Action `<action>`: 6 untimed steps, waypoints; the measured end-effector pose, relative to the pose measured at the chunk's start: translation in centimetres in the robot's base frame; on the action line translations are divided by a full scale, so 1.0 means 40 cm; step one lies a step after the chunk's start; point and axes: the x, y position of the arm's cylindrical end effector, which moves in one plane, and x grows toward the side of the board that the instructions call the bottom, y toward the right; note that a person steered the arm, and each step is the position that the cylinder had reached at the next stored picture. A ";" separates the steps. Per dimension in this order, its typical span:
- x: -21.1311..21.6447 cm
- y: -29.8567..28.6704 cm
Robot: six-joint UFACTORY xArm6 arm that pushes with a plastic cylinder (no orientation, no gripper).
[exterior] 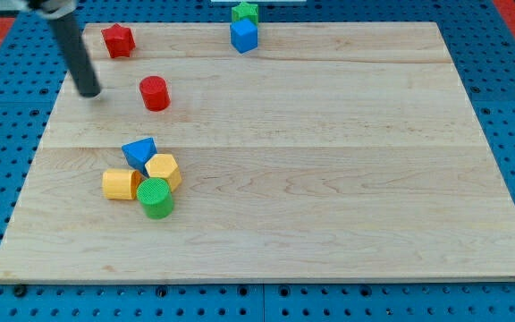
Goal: Push the yellow heart towards the center
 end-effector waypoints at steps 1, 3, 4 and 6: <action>0.313 0.036; 0.361 0.319; 0.317 0.434; 0.279 0.466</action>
